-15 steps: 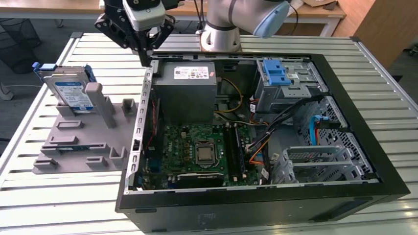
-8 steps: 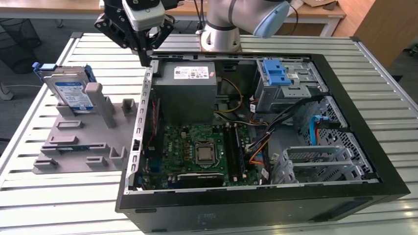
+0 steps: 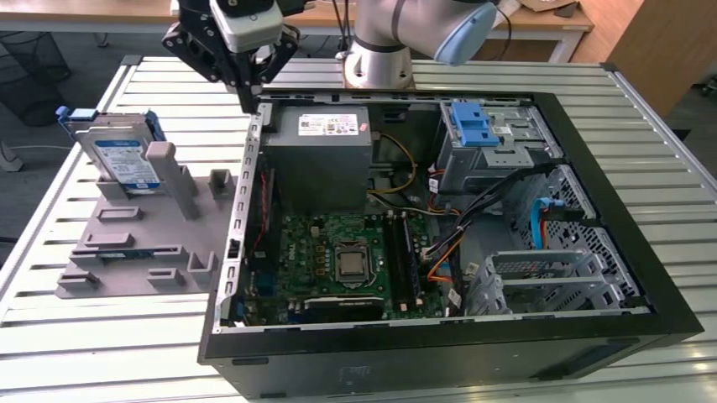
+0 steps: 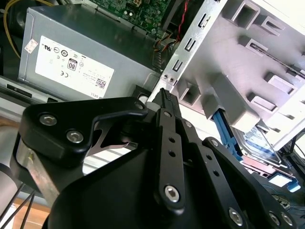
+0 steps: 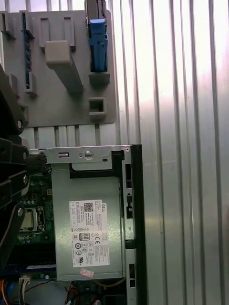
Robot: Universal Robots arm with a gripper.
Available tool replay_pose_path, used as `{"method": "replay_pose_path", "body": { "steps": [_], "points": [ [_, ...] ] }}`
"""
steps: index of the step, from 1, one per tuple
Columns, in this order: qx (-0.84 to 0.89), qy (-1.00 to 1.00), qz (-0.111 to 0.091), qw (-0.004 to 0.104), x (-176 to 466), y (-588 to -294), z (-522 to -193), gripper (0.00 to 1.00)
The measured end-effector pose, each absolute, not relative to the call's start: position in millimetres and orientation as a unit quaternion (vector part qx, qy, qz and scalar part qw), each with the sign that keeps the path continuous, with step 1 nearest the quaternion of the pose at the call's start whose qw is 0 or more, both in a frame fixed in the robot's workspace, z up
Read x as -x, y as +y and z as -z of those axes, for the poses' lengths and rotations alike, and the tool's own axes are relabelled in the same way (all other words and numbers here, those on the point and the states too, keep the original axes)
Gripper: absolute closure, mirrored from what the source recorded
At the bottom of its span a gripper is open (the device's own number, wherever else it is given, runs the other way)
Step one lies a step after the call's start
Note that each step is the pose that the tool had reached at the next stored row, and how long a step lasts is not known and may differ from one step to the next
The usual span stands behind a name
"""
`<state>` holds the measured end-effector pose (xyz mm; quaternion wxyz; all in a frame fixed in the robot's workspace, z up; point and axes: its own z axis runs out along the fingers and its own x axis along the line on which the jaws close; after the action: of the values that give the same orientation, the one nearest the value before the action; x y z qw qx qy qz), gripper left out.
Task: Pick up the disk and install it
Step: 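Reach for the disk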
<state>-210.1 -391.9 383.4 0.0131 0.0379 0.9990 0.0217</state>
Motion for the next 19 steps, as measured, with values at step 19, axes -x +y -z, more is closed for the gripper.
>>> {"method": "replay_pose_path", "body": {
  "steps": [19],
  "points": [
    [-0.038,0.999,-0.022,0.013,216.6,-388.5,-383.0,0.89]
  ]
}}
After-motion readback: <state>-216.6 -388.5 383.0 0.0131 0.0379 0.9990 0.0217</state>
